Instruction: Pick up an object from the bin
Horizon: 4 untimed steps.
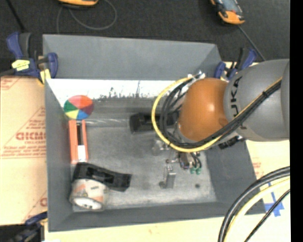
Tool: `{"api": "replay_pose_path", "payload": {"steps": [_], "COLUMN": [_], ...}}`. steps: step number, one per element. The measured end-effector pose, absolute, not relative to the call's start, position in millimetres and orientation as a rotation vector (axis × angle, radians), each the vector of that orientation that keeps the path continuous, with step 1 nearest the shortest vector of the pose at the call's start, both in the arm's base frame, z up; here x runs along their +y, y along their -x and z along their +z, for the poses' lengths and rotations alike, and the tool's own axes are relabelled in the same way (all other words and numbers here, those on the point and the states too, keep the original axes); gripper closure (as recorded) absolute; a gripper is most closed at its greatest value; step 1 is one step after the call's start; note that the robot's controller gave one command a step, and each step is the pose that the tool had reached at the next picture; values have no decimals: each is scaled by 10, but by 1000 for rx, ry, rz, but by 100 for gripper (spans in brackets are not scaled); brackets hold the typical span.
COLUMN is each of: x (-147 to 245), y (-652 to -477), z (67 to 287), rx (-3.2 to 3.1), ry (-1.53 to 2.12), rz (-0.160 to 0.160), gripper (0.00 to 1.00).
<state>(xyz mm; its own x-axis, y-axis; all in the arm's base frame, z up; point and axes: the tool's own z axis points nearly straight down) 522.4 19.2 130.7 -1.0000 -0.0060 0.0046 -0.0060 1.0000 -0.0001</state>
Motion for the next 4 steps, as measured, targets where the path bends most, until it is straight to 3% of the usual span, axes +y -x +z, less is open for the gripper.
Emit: {"api": "replay_pose_path", "payload": {"steps": [1, 2, 3, 4], "x": [192, 508, 680, 853], "y": [-5238, -5234, -4968, -4859], "z": [1351, 1352, 1277, 993], "rx": [-3144, -3143, -3143, -3143], "ry": [-9, -126, -121, -39], "rz": [0, 3, -4, -2], "gripper": [0, 0, 0, 0]}}
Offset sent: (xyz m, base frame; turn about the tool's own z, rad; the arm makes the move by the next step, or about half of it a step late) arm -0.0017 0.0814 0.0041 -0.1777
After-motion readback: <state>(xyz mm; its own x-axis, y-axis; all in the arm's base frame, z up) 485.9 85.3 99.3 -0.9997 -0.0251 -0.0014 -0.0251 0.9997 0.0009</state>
